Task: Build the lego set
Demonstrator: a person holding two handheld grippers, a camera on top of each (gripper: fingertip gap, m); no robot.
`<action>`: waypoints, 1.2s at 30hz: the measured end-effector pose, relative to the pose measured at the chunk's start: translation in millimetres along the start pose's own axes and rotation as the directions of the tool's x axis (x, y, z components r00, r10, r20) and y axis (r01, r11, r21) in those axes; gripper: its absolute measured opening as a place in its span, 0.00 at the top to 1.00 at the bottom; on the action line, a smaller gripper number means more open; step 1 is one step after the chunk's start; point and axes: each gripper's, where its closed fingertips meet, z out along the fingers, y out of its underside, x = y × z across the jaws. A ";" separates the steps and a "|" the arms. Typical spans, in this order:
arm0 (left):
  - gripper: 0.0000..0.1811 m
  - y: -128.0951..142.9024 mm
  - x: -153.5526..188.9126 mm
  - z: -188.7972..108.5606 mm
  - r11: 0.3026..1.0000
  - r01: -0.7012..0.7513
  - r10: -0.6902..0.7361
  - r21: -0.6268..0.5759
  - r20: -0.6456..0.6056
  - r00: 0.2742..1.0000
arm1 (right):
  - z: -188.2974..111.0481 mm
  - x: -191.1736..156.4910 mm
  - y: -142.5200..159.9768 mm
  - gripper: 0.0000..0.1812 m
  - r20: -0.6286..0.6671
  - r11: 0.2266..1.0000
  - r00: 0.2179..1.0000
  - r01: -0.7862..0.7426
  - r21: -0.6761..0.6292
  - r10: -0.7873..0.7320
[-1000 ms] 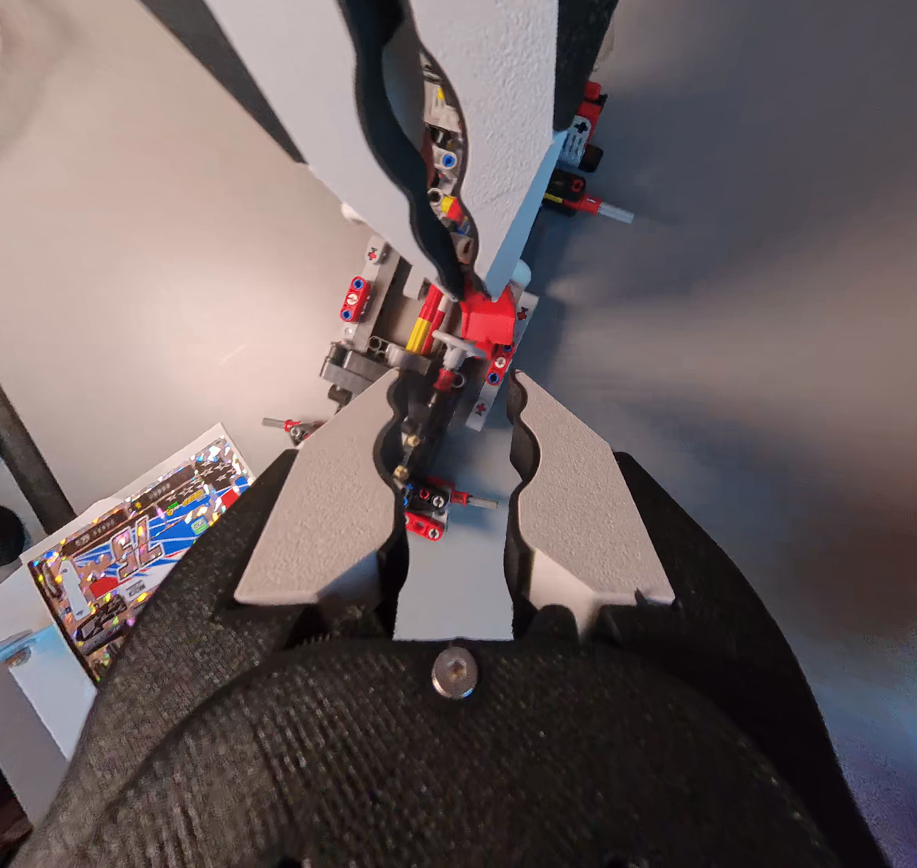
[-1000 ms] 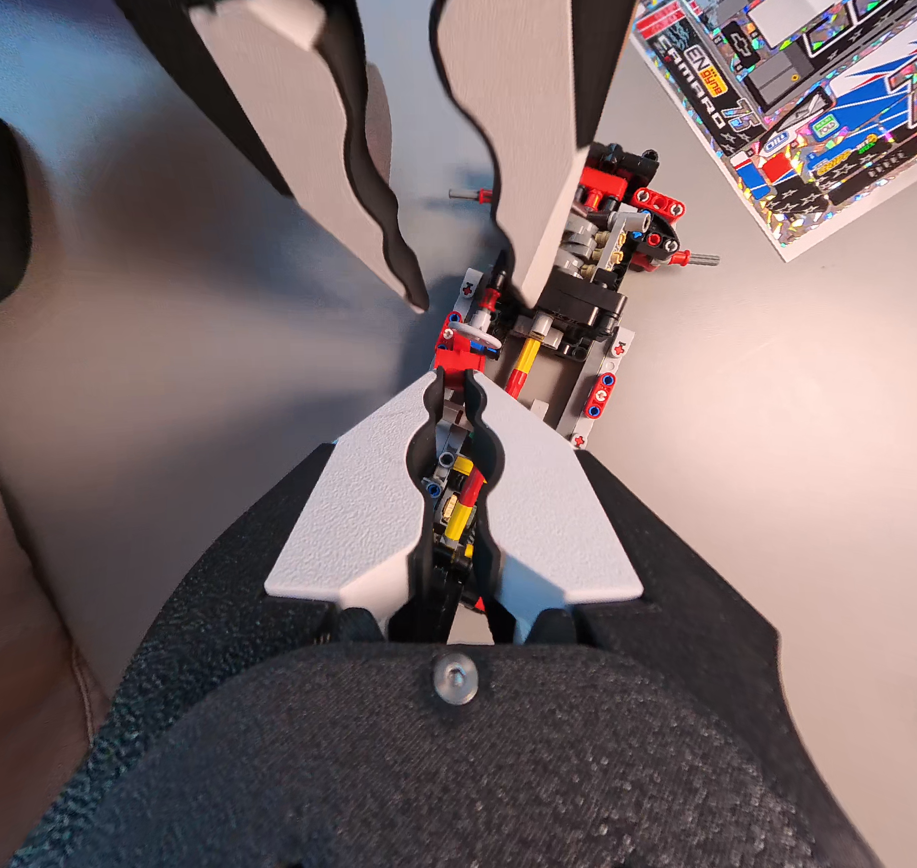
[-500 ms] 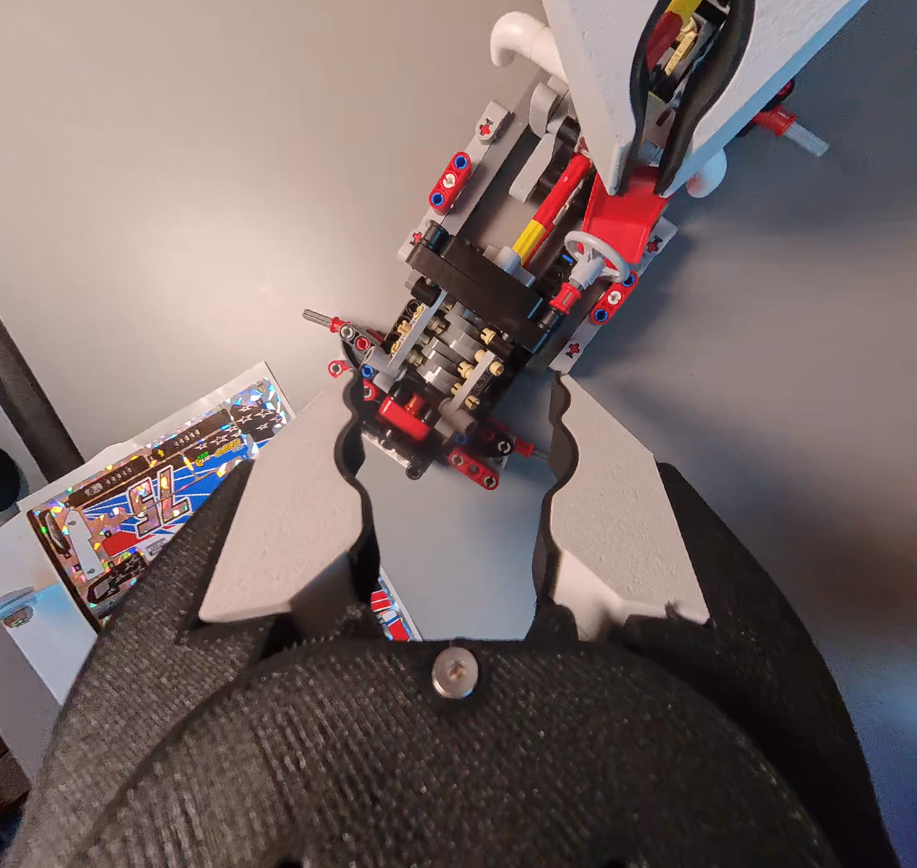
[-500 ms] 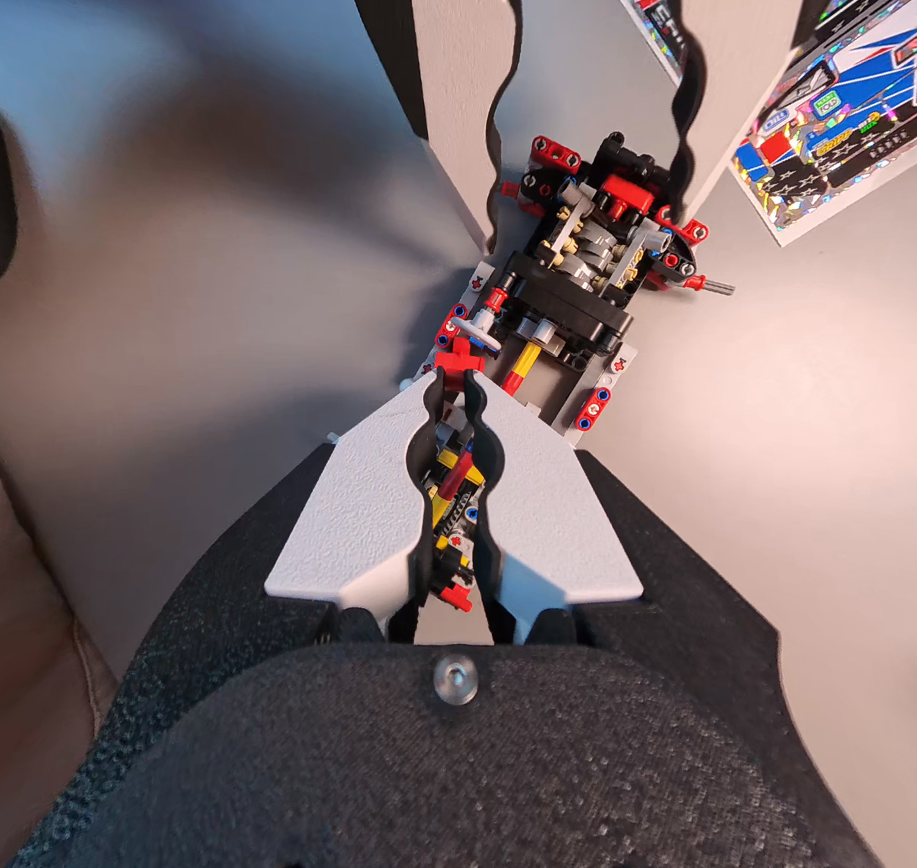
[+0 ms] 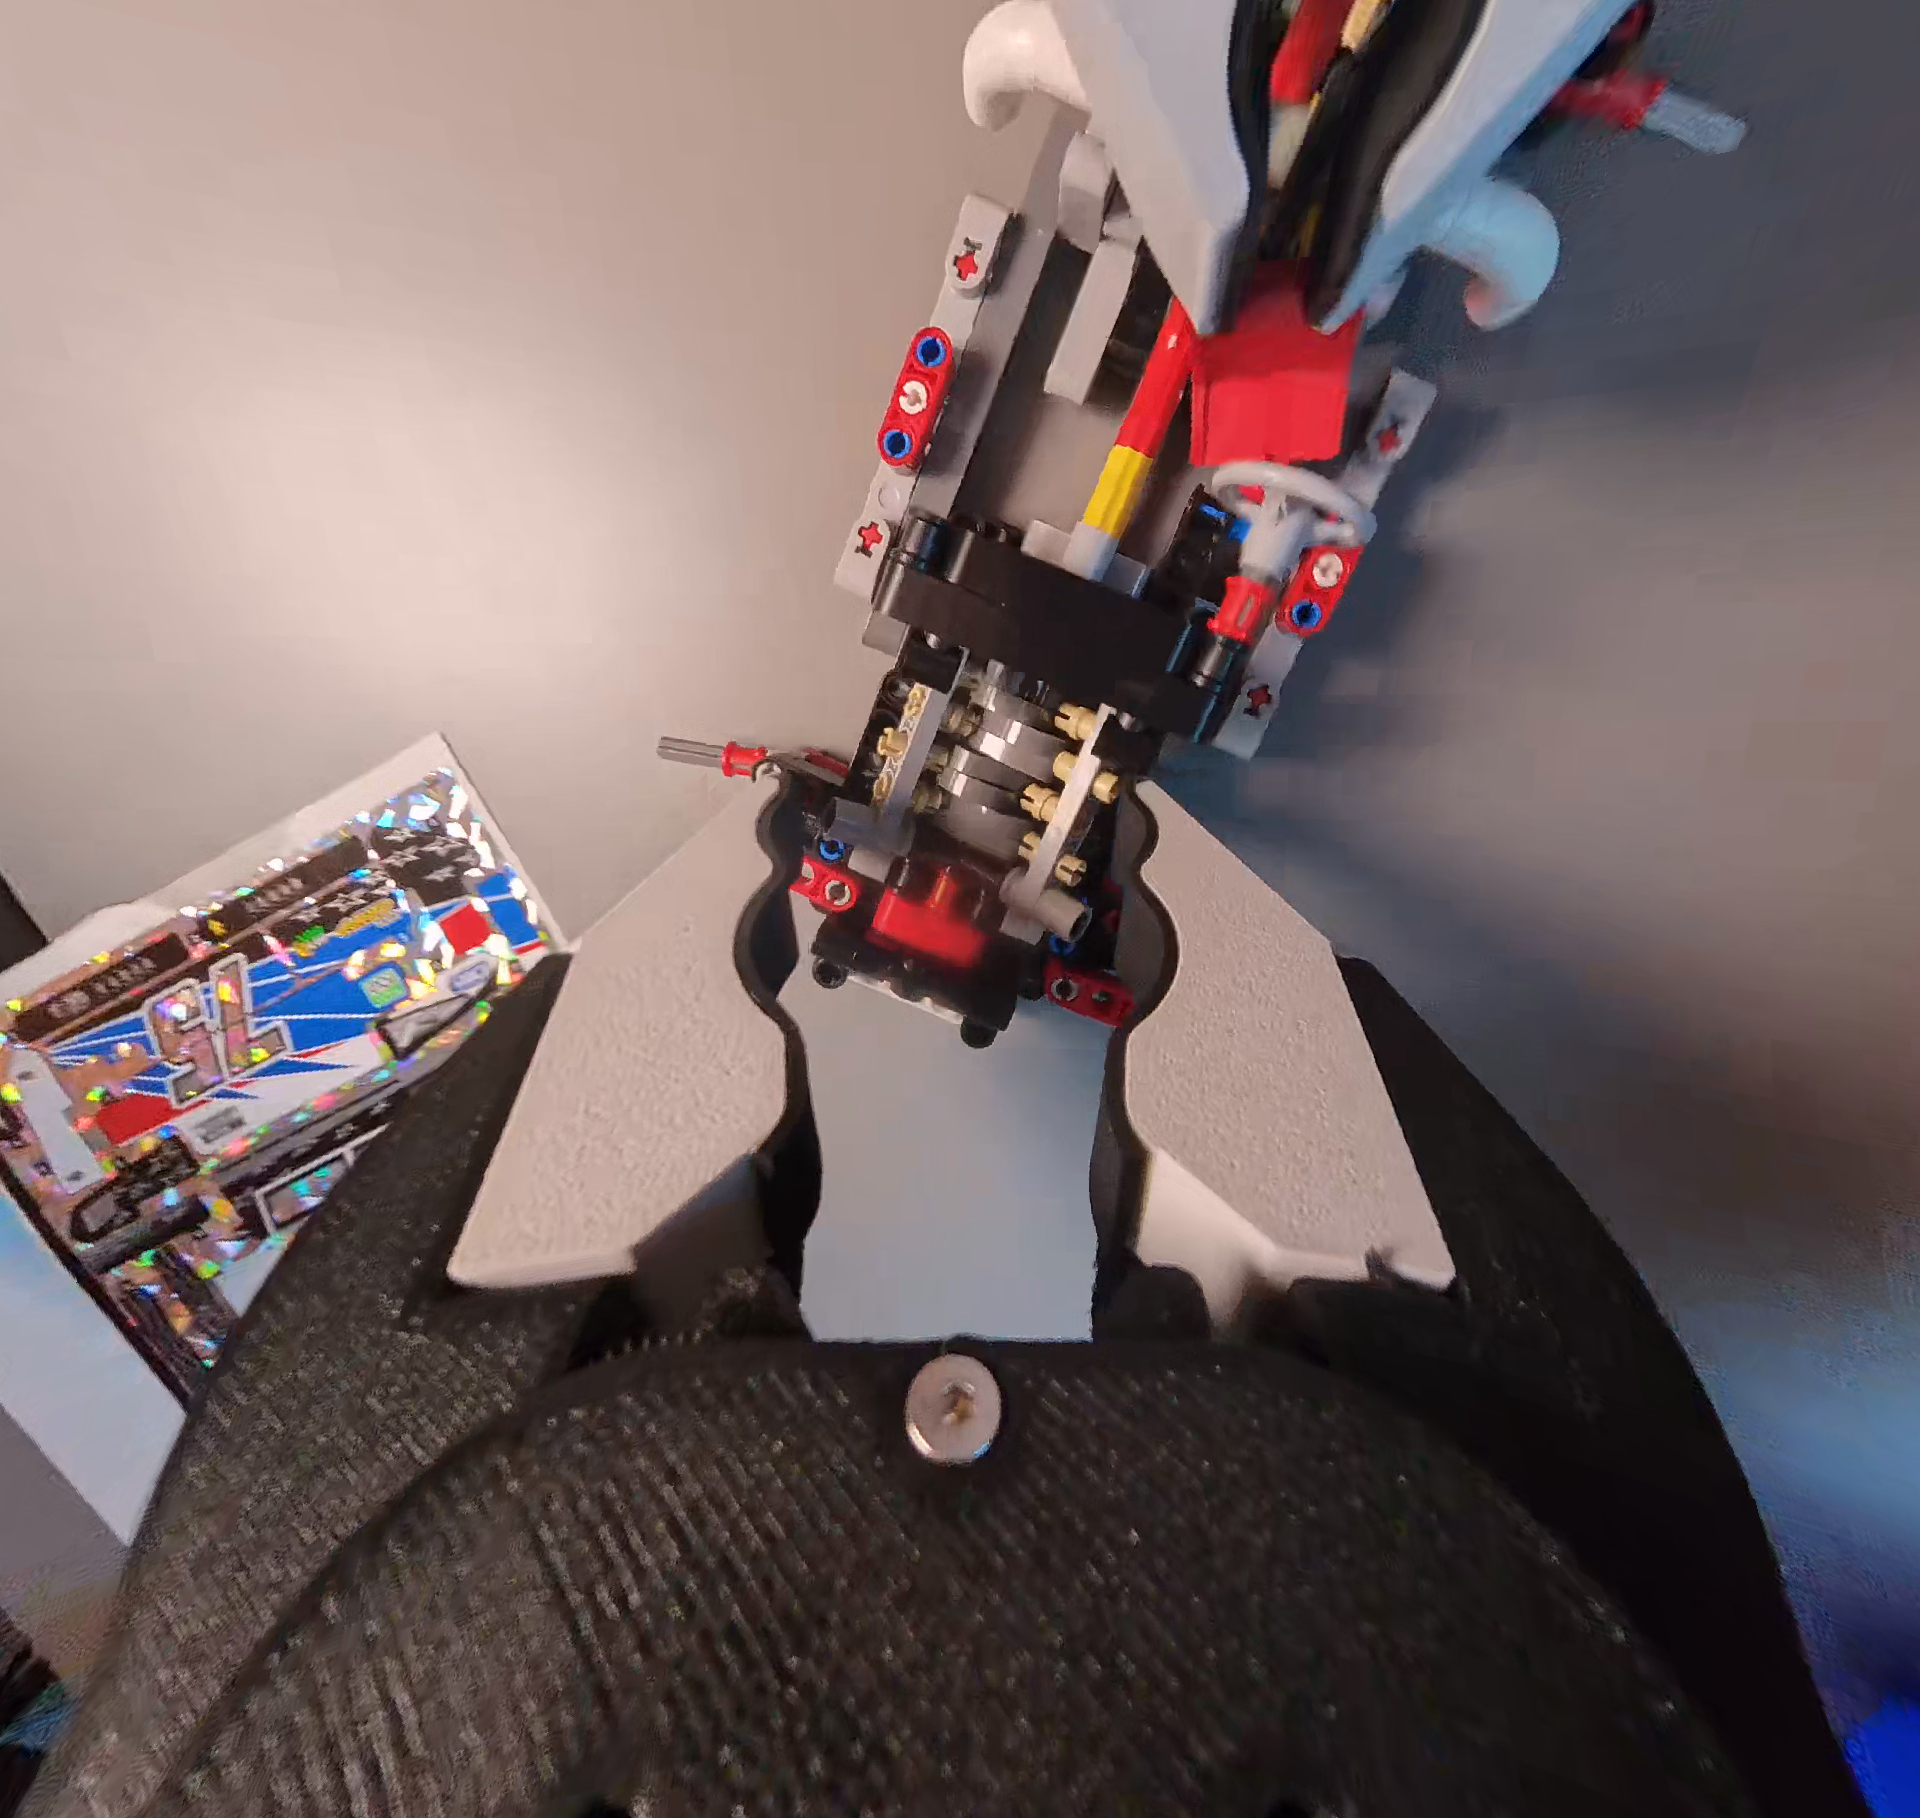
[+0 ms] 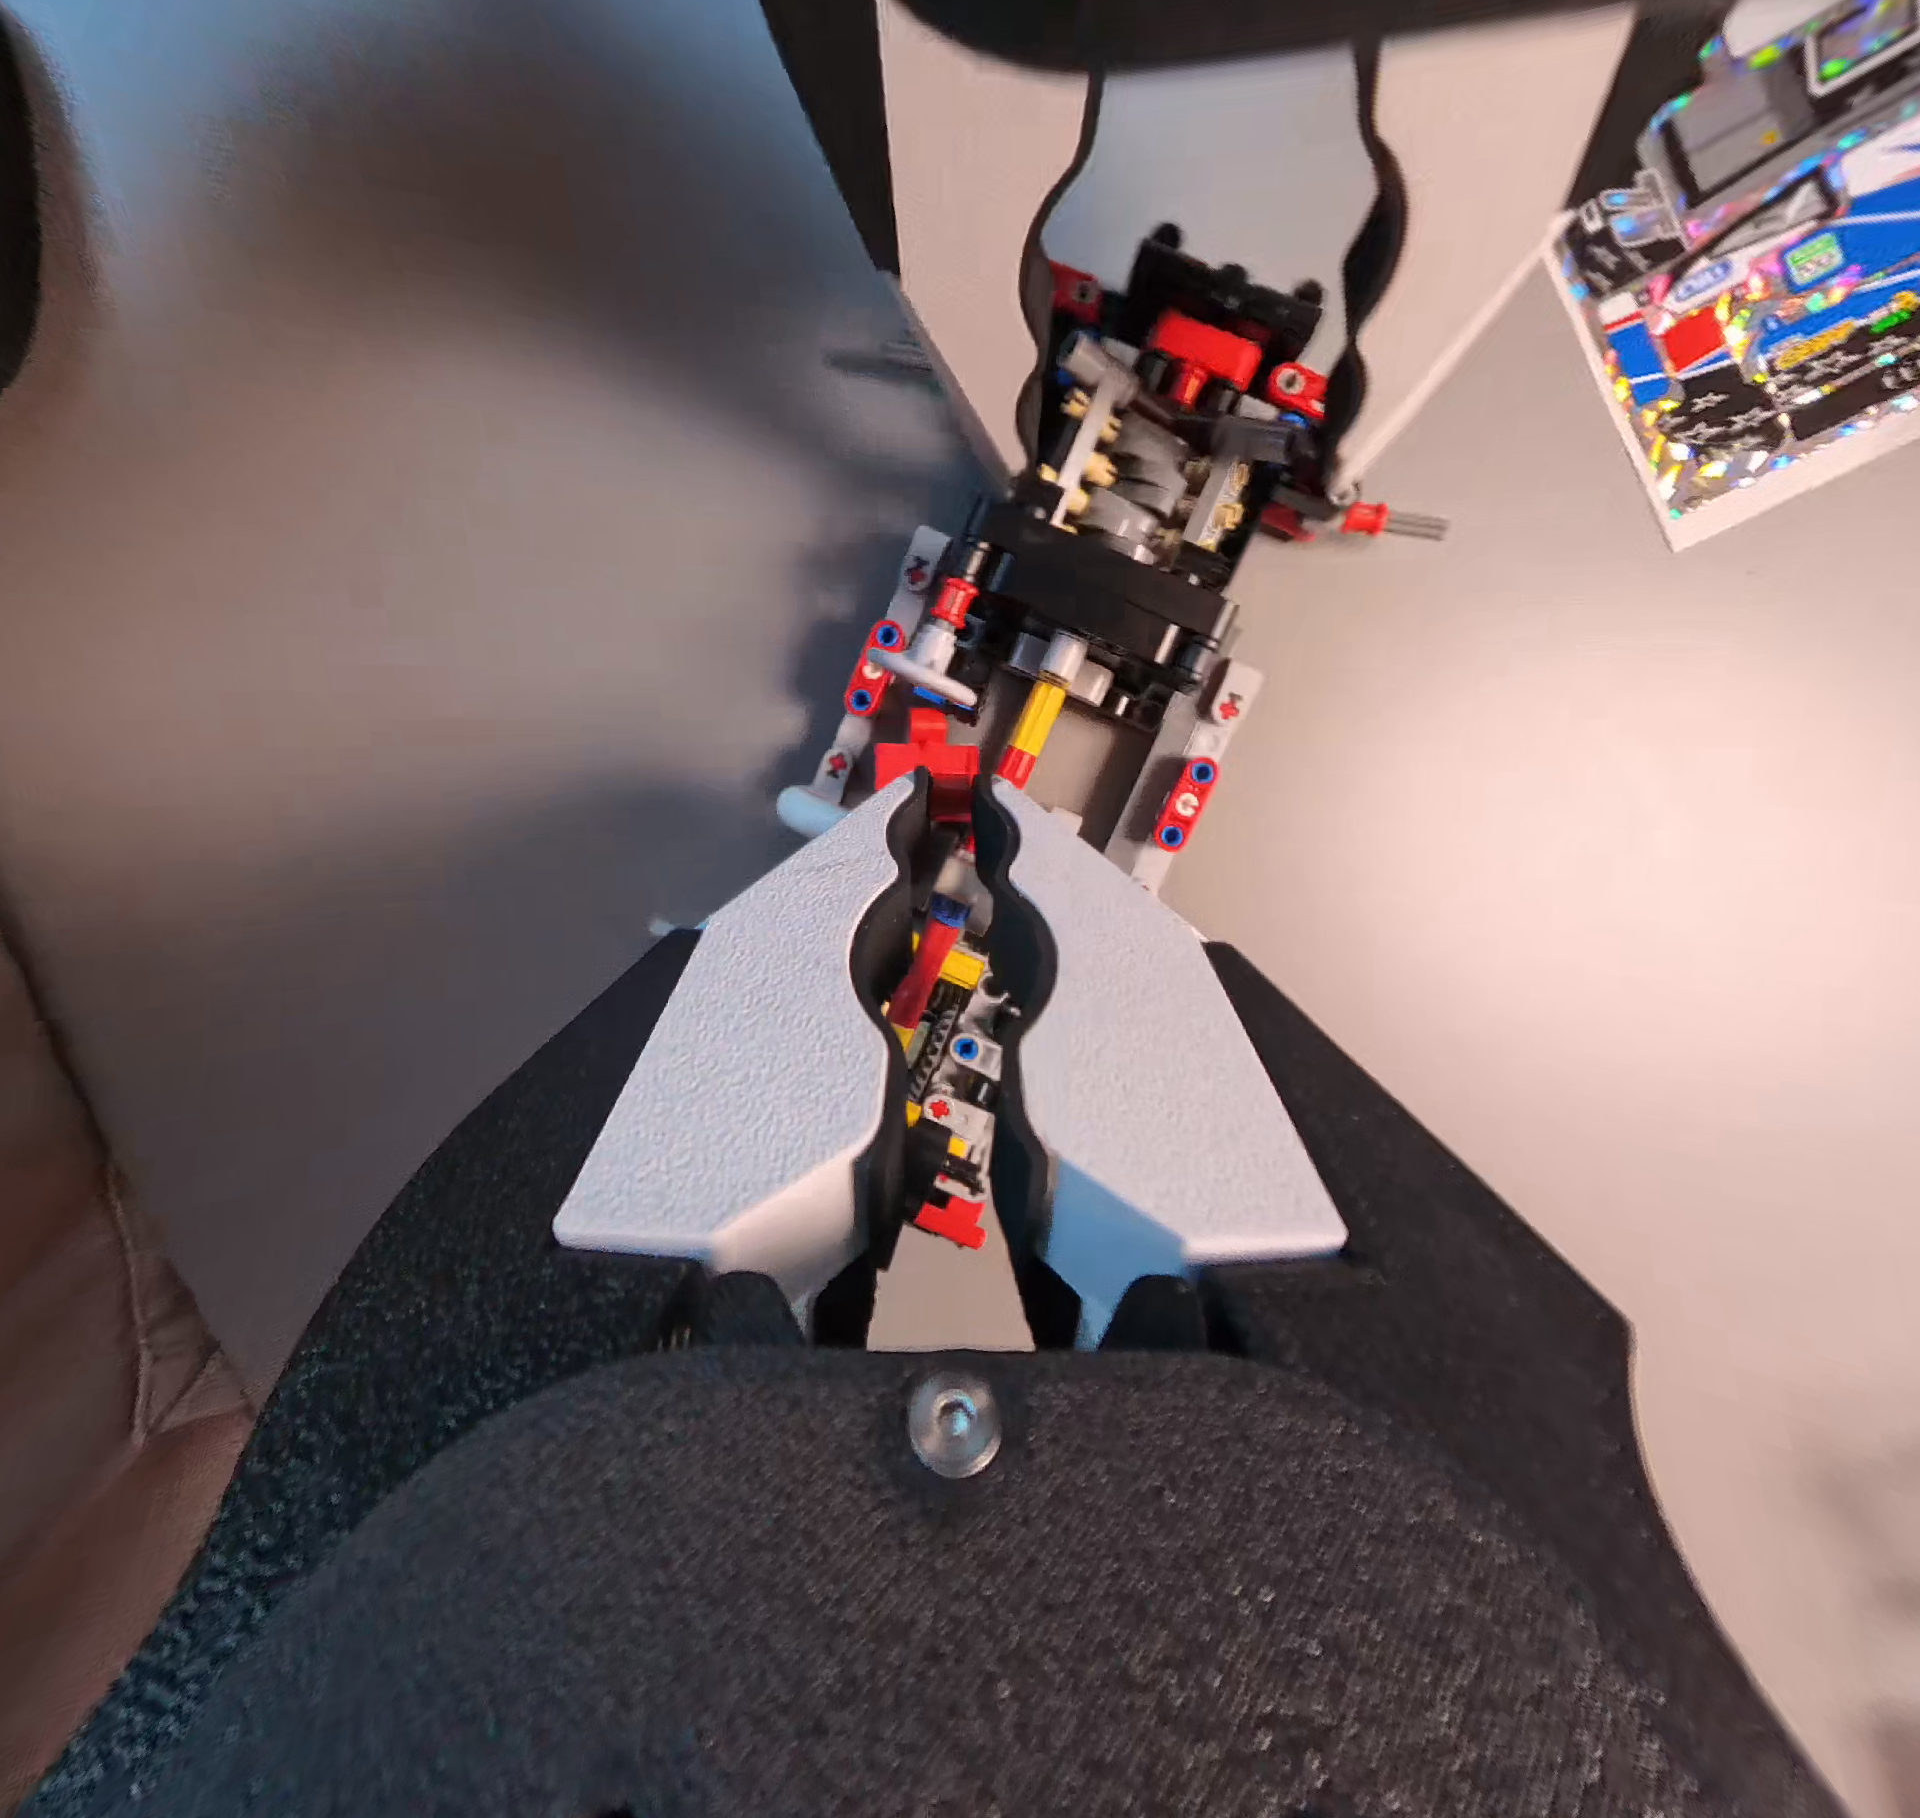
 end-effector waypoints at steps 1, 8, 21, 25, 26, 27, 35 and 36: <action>0.68 2.1 8.8 -1.9 1.000 0.020 -0.020 0.000 0.009 1.000 | -1.0 -4.3 1.7 0.97 0.018 1.000 1.000 0.024 -0.012 -0.024; 0.70 -8.2 76.1 -5.9 0.965 0.252 -0.258 0.065 0.110 0.960 | -13.1 -53.0 18.4 0.97 0.142 0.955 0.949 0.291 -0.048 -0.282; 0.66 -44.0 139.0 -27.9 0.864 0.401 -0.448 0.304 0.104 0.888 | -36.0 -116.4 31.5 0.97 0.212 0.900 0.903 0.408 -0.155 -0.373; 0.57 -51.7 135.7 -14.3 0.925 0.273 -0.302 0.265 0.074 0.951 | -32.9 -124.2 30.9 0.97 0.207 0.902 0.922 0.371 -0.222 -0.329; 0.56 -52.8 137.7 -7.4 0.930 0.270 -0.288 0.251 0.037 0.957 | -31.5 -124.6 33.2 0.97 0.199 0.903 0.928 0.357 -0.239 -0.314; 0.56 -51.7 137.6 -1.1 0.935 0.266 -0.278 0.235 0.022 0.960 | -30.9 -125.0 33.4 0.97 0.187 0.908 0.933 0.346 -0.238 -0.306; 0.66 -41.0 138.7 20.6 0.884 0.406 -0.425 0.230 0.039 0.904 | -13.3 -110.5 42.9 0.97 0.080 0.947 0.970 0.243 -0.210 -0.231; 0.66 -39.2 139.3 19.7 0.876 0.422 -0.445 0.233 0.051 0.894 | -11.6 -109.7 41.7 0.97 0.080 0.955 0.973 0.230 -0.189 -0.218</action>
